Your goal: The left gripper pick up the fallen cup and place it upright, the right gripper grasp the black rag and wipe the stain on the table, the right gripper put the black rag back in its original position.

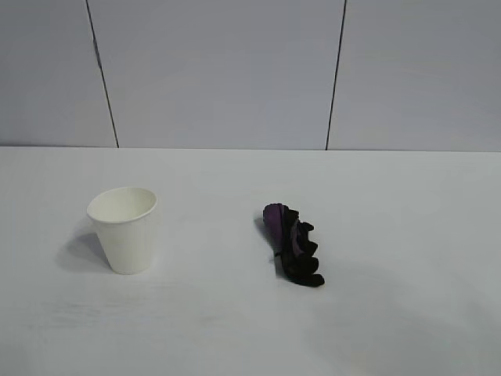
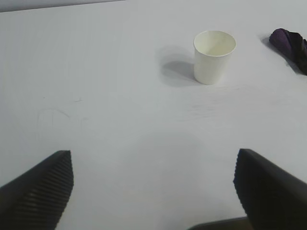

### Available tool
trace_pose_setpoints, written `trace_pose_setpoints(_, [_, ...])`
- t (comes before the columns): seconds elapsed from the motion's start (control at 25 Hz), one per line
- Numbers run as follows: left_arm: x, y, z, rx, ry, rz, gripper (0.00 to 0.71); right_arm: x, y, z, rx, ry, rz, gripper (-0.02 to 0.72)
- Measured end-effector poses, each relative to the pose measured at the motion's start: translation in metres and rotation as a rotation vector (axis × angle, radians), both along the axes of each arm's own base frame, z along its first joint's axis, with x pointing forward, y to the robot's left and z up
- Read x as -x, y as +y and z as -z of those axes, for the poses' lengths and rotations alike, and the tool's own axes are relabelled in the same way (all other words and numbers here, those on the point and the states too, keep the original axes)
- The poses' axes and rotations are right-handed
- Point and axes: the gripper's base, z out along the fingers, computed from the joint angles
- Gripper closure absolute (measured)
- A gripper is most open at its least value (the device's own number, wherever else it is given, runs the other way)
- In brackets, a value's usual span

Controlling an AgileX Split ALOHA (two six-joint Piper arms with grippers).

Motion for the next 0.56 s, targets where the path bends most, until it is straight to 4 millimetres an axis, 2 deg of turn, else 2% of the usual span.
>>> trace_pose_setpoints(0.56, [0.0000,0.0000,0.0000,0.000,0.000,0.000,0.053,-0.0009,0.0000,0.0022,0.002,0.008,-0.003,0.009])
